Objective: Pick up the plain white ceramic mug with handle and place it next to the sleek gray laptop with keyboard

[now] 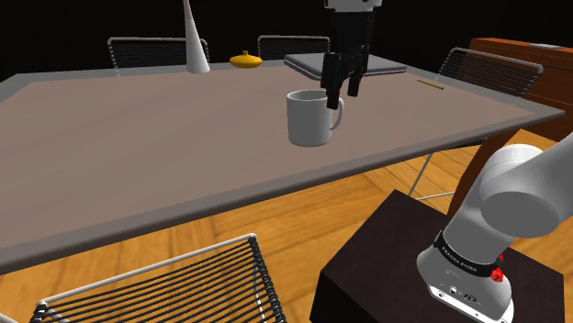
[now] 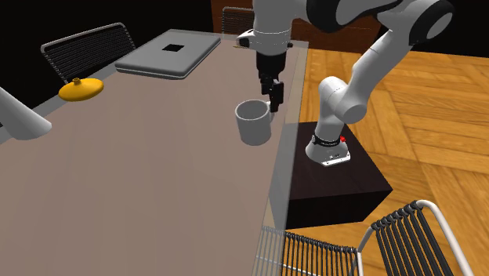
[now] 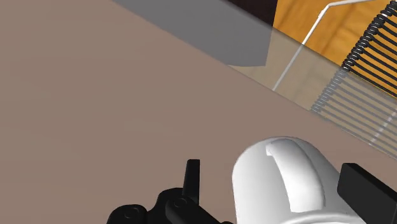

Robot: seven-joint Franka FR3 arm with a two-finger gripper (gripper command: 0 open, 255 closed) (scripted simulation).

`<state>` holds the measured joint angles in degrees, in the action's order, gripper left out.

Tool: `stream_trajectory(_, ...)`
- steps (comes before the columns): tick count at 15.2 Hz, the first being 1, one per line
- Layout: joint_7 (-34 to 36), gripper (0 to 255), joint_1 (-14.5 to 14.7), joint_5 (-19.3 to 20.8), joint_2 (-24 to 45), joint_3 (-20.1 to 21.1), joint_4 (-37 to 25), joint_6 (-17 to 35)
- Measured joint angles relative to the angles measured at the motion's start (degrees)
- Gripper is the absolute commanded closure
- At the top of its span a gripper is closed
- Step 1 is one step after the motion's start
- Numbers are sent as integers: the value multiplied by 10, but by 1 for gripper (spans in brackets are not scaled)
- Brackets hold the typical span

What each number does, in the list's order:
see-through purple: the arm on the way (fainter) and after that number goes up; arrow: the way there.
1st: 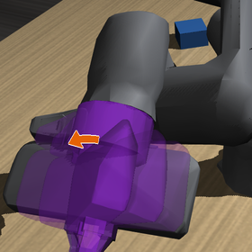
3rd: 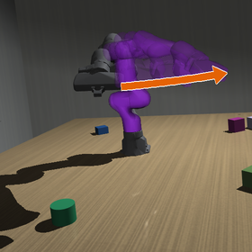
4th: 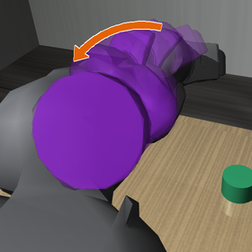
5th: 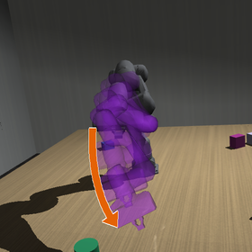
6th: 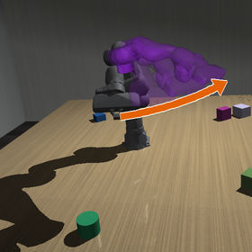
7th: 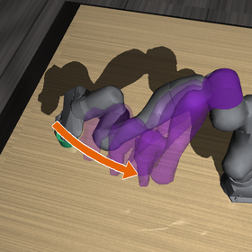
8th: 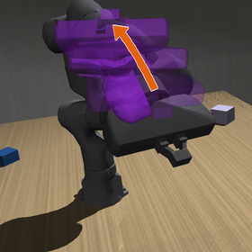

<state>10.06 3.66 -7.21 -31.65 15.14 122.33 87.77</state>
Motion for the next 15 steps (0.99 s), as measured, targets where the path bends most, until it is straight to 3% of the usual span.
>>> stream_trajectory(2, 19, 0, 2, -7, 18, 13, -21, -1)
stream_trajectory(9, 23, 0, 5, -14, 10, 20, 30, 44)
stream_trajectory(15, 22, 0, 5, -15, 9, 20, 36, 49)
